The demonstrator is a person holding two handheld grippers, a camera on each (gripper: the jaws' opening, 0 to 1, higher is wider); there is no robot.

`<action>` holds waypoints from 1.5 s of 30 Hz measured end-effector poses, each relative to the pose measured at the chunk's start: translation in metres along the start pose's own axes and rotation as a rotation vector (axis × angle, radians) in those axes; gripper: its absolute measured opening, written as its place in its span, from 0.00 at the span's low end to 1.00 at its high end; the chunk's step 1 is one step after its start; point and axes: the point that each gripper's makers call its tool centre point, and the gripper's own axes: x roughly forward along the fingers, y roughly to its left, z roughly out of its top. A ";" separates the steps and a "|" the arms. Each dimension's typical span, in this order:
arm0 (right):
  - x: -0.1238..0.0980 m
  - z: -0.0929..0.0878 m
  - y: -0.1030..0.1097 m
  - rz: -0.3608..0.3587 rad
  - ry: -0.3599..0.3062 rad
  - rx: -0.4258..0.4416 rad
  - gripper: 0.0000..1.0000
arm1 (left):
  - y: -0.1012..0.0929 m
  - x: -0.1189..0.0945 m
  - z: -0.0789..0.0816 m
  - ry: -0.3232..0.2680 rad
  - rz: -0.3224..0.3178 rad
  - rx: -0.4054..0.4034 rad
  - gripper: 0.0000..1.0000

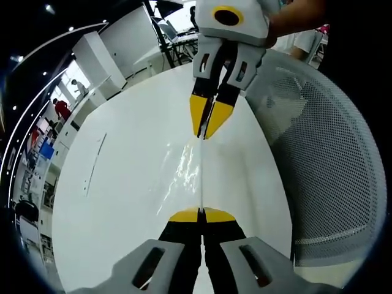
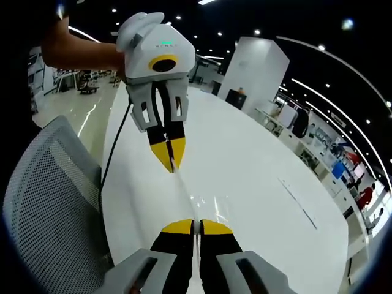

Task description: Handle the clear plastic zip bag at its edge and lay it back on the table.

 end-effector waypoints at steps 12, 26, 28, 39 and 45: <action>-0.002 -0.004 -0.002 -0.003 0.003 0.003 0.00 | -0.001 0.001 0.001 0.000 0.007 -0.006 0.00; -0.005 -0.005 -0.008 -0.023 -0.001 0.014 0.00 | 0.002 0.000 0.003 0.002 0.015 0.001 0.00; -0.004 -0.005 -0.007 -0.023 -0.002 0.019 0.00 | 0.002 -0.001 0.002 0.003 0.015 0.000 0.00; -0.005 -0.008 -0.005 -0.020 0.000 0.024 0.00 | 0.000 -0.001 -0.001 0.007 0.015 -0.005 0.00; -0.007 -0.009 -0.008 -0.023 0.004 0.024 0.00 | 0.002 0.000 0.002 0.006 0.015 0.000 0.00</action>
